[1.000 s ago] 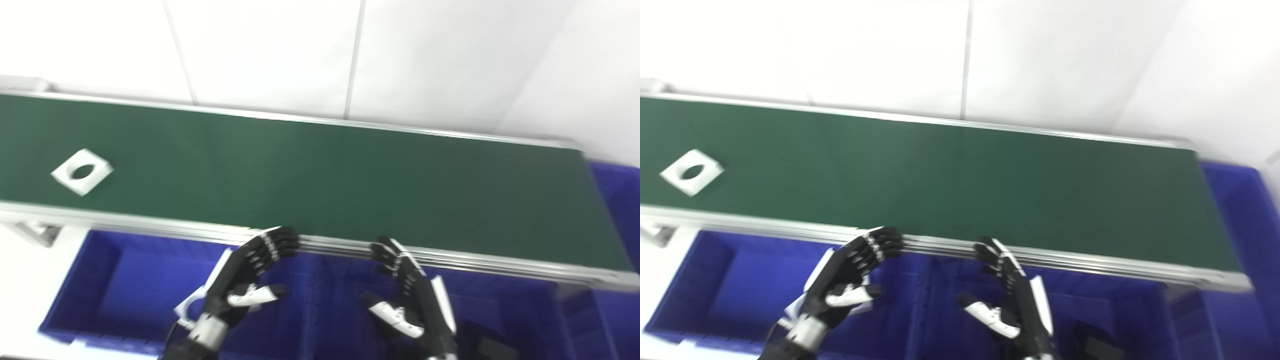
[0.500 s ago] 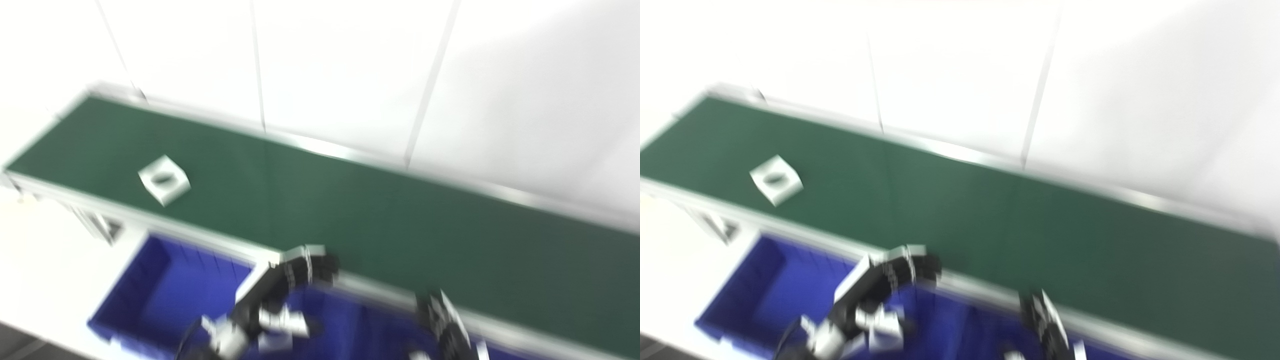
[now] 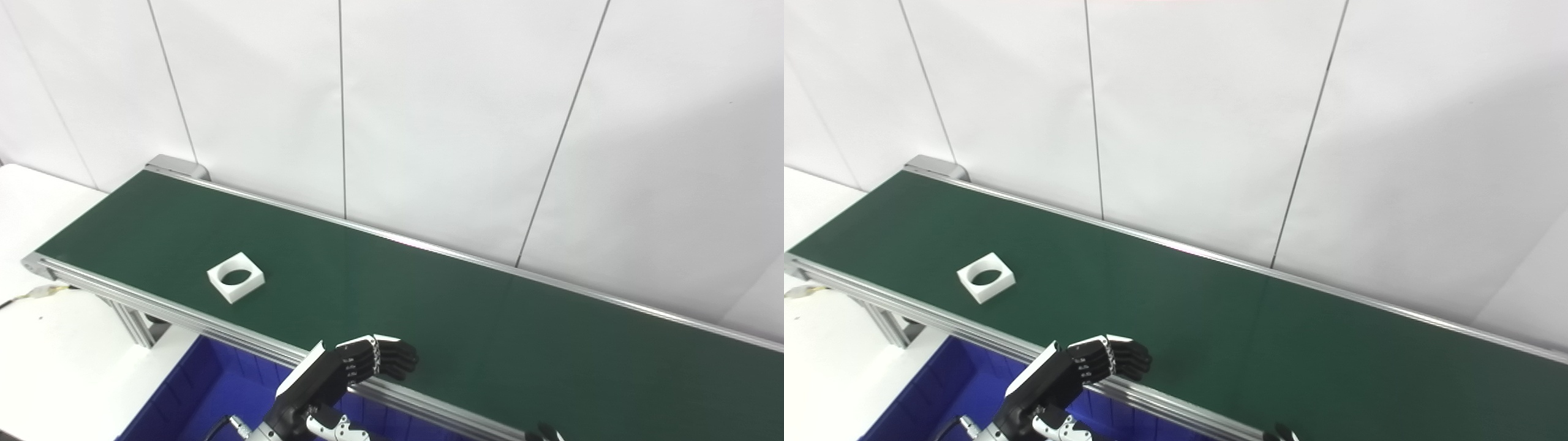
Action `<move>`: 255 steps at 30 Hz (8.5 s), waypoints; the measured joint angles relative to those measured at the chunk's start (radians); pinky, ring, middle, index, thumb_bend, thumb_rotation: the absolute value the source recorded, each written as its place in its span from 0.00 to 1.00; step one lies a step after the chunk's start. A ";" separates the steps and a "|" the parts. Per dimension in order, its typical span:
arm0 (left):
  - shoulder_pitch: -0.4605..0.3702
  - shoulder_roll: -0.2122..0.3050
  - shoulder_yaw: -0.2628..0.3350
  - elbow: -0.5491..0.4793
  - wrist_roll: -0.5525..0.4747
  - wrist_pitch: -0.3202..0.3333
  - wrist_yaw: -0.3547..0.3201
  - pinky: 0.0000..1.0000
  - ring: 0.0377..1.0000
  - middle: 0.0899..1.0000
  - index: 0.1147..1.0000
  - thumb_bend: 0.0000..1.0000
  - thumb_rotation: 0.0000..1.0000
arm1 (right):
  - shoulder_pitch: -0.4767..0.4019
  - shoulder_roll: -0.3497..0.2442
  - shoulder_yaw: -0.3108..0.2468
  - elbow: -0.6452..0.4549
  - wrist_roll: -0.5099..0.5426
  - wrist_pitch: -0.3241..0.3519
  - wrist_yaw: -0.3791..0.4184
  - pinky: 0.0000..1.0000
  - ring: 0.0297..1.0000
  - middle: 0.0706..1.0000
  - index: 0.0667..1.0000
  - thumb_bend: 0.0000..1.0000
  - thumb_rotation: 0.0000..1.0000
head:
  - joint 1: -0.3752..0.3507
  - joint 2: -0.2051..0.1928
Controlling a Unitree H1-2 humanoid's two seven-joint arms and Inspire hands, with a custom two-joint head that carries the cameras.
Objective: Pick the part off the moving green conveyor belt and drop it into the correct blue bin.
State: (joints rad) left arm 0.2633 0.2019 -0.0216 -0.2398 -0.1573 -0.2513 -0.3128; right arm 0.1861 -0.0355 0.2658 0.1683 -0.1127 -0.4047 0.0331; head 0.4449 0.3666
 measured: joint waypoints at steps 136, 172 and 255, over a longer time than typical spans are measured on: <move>-0.629 0.482 -0.386 0.522 0.975 0.034 0.111 0.42 0.39 0.44 0.44 0.50 0.00 | 0.016 0.021 -0.017 -0.046 0.044 -0.002 0.037 0.79 0.84 0.87 0.96 0.52 0.57 | -0.025 0.118; -0.283 0.402 -0.056 -0.313 0.850 0.182 -0.120 0.40 0.40 0.46 0.43 0.50 0.00 | 0.044 0.003 -0.049 -0.115 0.058 0.001 0.071 0.79 0.83 0.86 0.94 0.54 0.55 | -0.046 0.198; -0.053 0.202 -0.190 0.217 1.006 0.226 0.164 0.53 0.47 0.52 0.44 0.50 0.01 | 0.040 -0.032 -0.085 -0.316 0.070 0.154 0.085 0.69 0.74 0.79 0.88 0.65 0.54 | -0.115 0.503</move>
State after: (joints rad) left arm 0.2105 0.4043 -0.2117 -0.0226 0.8490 -0.0252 -0.1491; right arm 0.2256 -0.0679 0.1806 -0.1476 -0.0427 -0.2510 0.1179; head 0.3298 0.8698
